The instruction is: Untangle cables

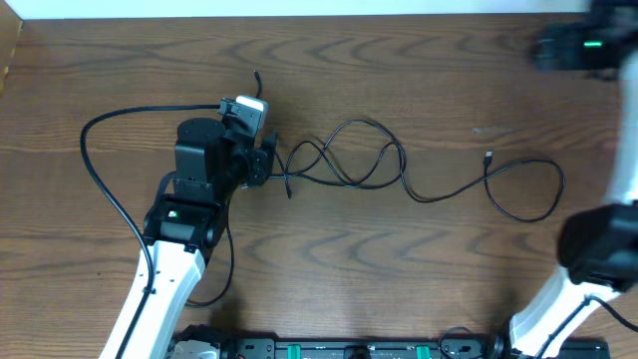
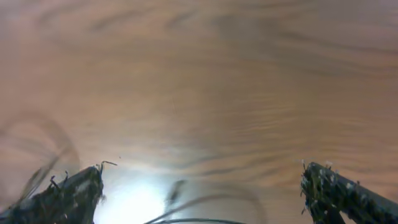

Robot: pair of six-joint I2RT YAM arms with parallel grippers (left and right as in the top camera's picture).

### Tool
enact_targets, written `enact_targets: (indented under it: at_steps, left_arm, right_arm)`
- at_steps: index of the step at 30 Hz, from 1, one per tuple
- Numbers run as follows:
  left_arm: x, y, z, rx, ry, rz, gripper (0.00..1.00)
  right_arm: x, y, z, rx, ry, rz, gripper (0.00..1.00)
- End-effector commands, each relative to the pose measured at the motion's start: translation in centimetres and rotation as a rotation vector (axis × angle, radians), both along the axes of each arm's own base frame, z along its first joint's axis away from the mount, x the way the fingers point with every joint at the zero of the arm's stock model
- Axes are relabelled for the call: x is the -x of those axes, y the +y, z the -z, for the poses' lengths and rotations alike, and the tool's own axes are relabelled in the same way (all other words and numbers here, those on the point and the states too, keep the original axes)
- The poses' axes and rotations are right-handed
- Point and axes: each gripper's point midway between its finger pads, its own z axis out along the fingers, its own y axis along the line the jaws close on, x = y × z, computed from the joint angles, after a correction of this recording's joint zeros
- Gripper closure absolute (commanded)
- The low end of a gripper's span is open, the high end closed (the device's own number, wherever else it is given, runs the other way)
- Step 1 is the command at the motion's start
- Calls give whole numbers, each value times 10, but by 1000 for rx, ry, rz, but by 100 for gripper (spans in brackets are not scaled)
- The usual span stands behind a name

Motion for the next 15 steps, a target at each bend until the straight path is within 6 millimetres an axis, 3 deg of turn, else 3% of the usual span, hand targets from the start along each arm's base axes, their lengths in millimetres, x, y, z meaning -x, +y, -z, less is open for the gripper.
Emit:
enact_targets:
  at_steps: [1, 5, 11, 15]
  left_arm:
    - [-1, 0, -2, 6, 3, 3, 40]
    - [0, 0, 5, 0, 30, 3, 40]
    - [1, 0, 18, -9, 72, 4, 41]
    - [0, 0, 22, -13, 83, 5, 40]
  right_arm:
    - [5, 39, 22, 86, 75, -109, 1]
    - [31, 83, 43, 175, 197, -206, 1]
    - [79, 139, 75, 136, 375, -291, 1]
    - [107, 165, 112, 102, 484, -353, 1]
